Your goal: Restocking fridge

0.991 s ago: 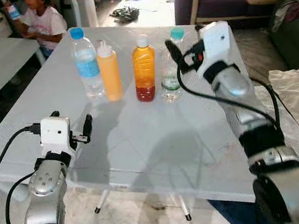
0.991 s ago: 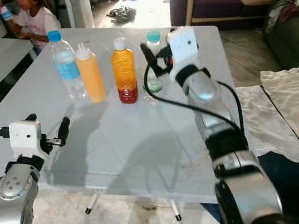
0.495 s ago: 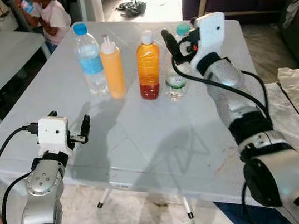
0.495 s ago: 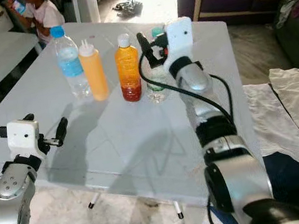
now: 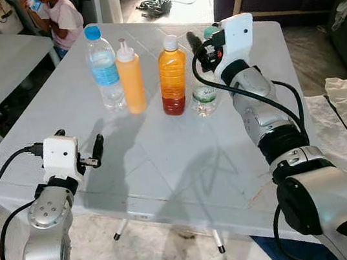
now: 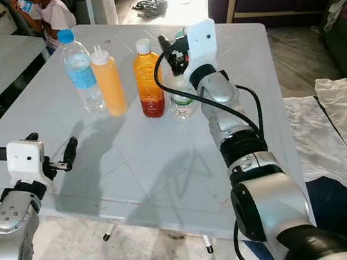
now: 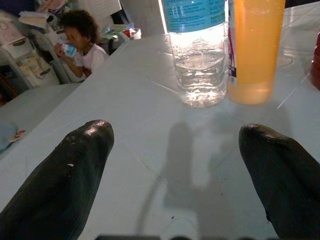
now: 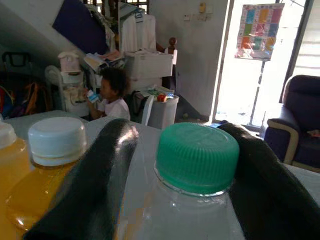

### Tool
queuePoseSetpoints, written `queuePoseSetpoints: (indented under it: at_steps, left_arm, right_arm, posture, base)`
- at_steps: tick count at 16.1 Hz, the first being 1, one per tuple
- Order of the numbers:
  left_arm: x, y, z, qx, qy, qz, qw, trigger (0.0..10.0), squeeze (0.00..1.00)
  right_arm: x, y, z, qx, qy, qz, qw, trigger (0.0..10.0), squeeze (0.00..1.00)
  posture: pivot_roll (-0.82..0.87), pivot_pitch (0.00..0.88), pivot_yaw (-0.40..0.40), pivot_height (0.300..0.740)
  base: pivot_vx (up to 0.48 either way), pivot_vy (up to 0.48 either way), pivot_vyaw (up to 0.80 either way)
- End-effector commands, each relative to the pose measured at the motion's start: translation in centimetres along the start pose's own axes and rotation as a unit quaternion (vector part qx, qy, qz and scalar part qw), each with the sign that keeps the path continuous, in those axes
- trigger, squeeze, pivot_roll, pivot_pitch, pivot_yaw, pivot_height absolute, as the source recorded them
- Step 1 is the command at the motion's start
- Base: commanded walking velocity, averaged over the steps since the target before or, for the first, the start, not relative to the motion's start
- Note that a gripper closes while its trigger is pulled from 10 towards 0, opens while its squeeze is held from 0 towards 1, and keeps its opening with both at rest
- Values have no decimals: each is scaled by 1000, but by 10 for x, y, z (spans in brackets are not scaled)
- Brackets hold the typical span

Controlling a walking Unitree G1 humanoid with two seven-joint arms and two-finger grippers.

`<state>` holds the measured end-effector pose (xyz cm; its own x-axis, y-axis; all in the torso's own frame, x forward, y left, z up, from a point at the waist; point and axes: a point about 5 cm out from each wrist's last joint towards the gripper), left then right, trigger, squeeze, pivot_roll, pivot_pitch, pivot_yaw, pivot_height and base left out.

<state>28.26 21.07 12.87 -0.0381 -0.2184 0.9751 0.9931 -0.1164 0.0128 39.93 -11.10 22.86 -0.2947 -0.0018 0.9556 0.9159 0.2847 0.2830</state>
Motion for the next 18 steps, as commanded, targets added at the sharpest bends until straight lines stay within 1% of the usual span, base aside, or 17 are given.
queuePoseSetpoints:
  at_steps: [1,6,7,9,10,11,12,13,14,16,18]
  left_arm:
    - [2,-1,2,-3,7,0,1000,10000,0]
    - [2,0,1,-6,10,3,1000,10000,0]
    - [2,1,1,-7,12,5,1000,10000,0]
    - [1,1,1,-8,15,9,1000,10000,0]
    - [0,1,0,-10,16,12,1000,10000,0]
    - [-1,1,0,-10,16,13,1000,10000,0]
    - [-1,1,-1,-13,19,16,1000,10000,0]
    - [-1,1,-1,-14,18,16,1000,10000,0]
    - [-1,0,-1,-13,18,16,1000,10000,0]
    - [-2,2,2,1,16,31,999,10000,0]
    - [0,3,0,0,7,24,1000,10000,0]
  right_arm:
    - [0,0,-3,-10,-2,7,1000,471,0]
    - [-5,-2,-7,-23,-11,25,999,196,0]
    - [-3,-1,-7,-23,-16,29,999,549,0]
    - [-2,-1,-5,-17,-17,29,999,471,0]
    - [-3,-2,-5,-19,-20,40,999,0,0]
    - [-5,-3,-5,-23,-20,49,998,0,0]
    - [-4,-6,-11,-39,-22,52,998,0,0]
    - [-7,-9,-12,-29,-25,70,997,1020,0]
    - [-7,-11,-13,-26,-24,75,997,3647,0]
    - [-9,-24,-16,-11,-37,96,995,10000,0]
    - [-9,-44,-12,-1,-42,81,996,10000,0]
  posture:
    - [184,86,0,740]
    - [180,81,1,740]
    - [179,77,-1,740]
    - [179,75,-3,740]
    - [179,72,-7,740]
    - [179,71,-8,740]
    - [184,69,-10,740]
    - [184,70,-11,740]
    - [184,71,-10,740]
    - [171,76,-4,740]
    - [148,75,-1,740]
  base:
    - [0,0,0]
    - [0,0,0]
    - [0,0,0]
    - [0,0,0]
    - [0,0,0]
    - [0,0,0]
    - [0,0,0]
    - [0,0,0]
    - [0,0,0]
    - [0,0,0]
    - [0,0,0]
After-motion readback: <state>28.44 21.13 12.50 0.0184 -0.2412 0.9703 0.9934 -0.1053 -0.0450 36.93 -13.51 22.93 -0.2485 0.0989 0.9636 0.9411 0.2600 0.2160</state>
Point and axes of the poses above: a point about 5 cm out from each wrist's last joint towards the gripper, its own y axis pointing out of the wrist towards the gripper, its own x axis along the axis of the wrist's last joint, z = x × y, and after that the axes turned 1 degree about -y, right-handed
